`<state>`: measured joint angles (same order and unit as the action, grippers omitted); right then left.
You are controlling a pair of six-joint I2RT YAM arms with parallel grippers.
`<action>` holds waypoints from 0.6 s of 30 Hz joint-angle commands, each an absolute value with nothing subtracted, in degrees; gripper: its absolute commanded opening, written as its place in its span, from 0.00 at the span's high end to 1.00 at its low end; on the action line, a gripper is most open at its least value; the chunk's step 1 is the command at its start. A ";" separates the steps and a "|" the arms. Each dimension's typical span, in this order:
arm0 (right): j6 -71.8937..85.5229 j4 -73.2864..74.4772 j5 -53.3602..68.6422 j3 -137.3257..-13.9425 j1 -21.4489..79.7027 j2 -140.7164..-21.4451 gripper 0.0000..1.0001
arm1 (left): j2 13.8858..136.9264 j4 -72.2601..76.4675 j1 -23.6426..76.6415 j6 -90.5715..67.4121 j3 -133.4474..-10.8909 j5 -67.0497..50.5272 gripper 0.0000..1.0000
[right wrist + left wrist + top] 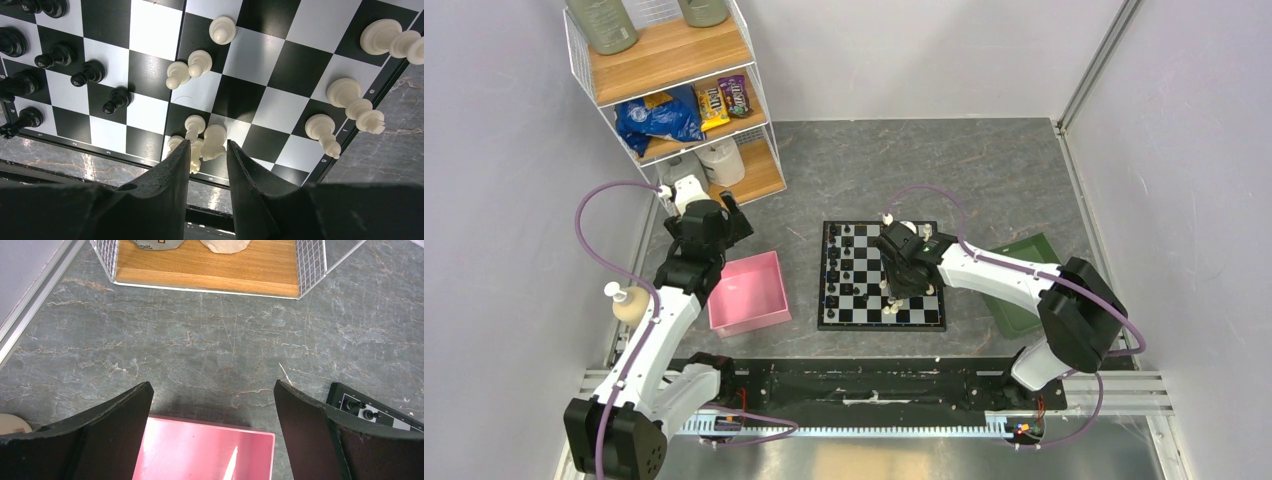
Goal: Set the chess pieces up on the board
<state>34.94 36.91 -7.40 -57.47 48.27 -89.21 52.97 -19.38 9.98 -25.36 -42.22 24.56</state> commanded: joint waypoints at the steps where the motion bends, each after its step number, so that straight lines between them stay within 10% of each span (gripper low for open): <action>1: 34.70 37.12 -8.27 -58.68 48.56 -86.72 0.60 | 52.11 -17.75 9.84 -24.17 -42.01 25.84 0.00; 18: 34.96 37.88 -9.84 -58.82 48.55 -87.78 0.66 | 52.16 -17.67 9.84 -24.47 -42.42 25.18 0.00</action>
<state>34.92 37.47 -8.88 -57.47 48.27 -87.29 52.86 -19.38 9.98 -25.36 -42.22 24.53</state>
